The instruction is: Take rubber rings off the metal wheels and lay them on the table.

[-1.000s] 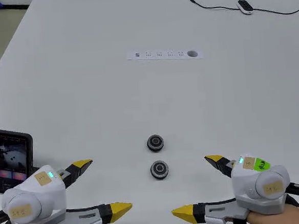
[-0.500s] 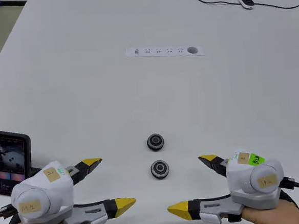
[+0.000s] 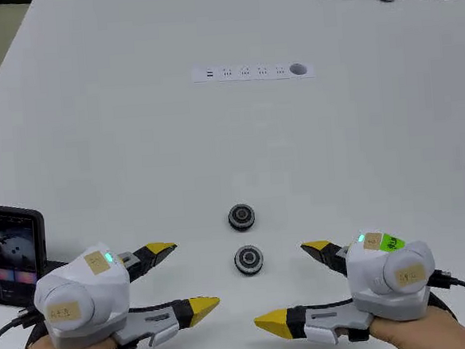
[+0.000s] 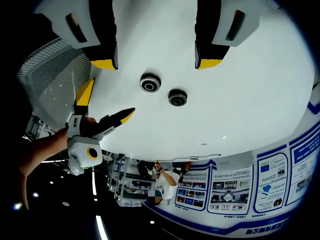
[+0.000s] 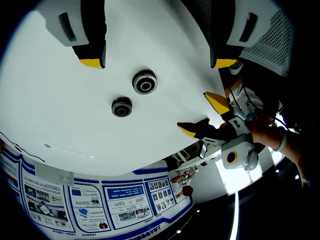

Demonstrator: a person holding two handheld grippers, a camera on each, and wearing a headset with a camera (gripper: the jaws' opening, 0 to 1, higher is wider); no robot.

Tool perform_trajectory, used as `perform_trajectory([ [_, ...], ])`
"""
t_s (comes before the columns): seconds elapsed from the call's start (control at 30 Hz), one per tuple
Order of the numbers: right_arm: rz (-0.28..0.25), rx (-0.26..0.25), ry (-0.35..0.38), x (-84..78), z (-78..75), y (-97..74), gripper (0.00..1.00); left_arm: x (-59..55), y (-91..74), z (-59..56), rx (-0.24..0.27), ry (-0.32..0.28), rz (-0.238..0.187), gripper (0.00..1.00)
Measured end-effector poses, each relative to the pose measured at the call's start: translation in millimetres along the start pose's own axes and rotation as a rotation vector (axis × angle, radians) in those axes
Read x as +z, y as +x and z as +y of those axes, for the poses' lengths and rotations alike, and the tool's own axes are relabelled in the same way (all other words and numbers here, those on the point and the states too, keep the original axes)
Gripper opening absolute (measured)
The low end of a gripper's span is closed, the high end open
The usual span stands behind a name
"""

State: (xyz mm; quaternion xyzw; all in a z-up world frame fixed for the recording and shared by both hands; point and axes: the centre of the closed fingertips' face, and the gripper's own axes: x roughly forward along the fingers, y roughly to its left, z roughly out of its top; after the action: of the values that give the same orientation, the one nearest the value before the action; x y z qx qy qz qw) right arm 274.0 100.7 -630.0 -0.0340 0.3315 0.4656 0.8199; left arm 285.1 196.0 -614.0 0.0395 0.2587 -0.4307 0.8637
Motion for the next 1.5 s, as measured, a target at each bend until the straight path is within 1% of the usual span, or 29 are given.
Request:
perform_trajectory([
  [0.13,-0.008,0.011,0.027,2.1,1.0,3.4,0.85,2.5,3.7,-2.9,-0.014,0.015,0.006,0.61],
  [0.33,-0.038,0.031,0.087,8.8,1.9,7.5,0.81,6.0,10.9,-4.6,-0.03,0.046,0.015,0.54],
  [0.4,-0.042,0.034,0.098,9.9,1.9,8.1,0.8,7.4,12.6,-5.2,-0.033,0.051,0.016,0.52],
  [0.53,-0.046,0.033,0.104,10.8,0.3,9.6,0.76,8.8,17.8,-6.2,-0.039,0.062,0.027,0.51],
  [0.7,-0.052,0.038,0.144,10.2,-1.5,11.4,0.72,10.5,24.3,-8.5,-0.055,0.081,0.037,0.45],
  [0.8,-0.058,0.043,0.16,10.3,-0.7,12.1,0.7,10.0,28.5,-8.6,-0.054,0.103,0.057,0.43],
  [0.97,-0.062,0.054,0.179,9.1,0.5,13.8,0.69,13.1,35.2,-10.0,-0.062,0.119,0.065,0.39],
  [1.1,-0.079,0.061,0.212,10.3,-0.3,14.6,0.68,15.2,41.4,-13.5,-0.074,0.145,0.075,0.34],
  [1.17,-0.084,0.061,0.218,10.9,-1.6,14.7,0.68,14.4,44.1,-13.7,-0.077,0.157,0.085,0.32],
  [1.5,-0.103,0.069,0.251,15.3,-4.5,17.8,0.64,13.1,59.1,-14.9,-0.088,0.197,0.131,0.27],
])
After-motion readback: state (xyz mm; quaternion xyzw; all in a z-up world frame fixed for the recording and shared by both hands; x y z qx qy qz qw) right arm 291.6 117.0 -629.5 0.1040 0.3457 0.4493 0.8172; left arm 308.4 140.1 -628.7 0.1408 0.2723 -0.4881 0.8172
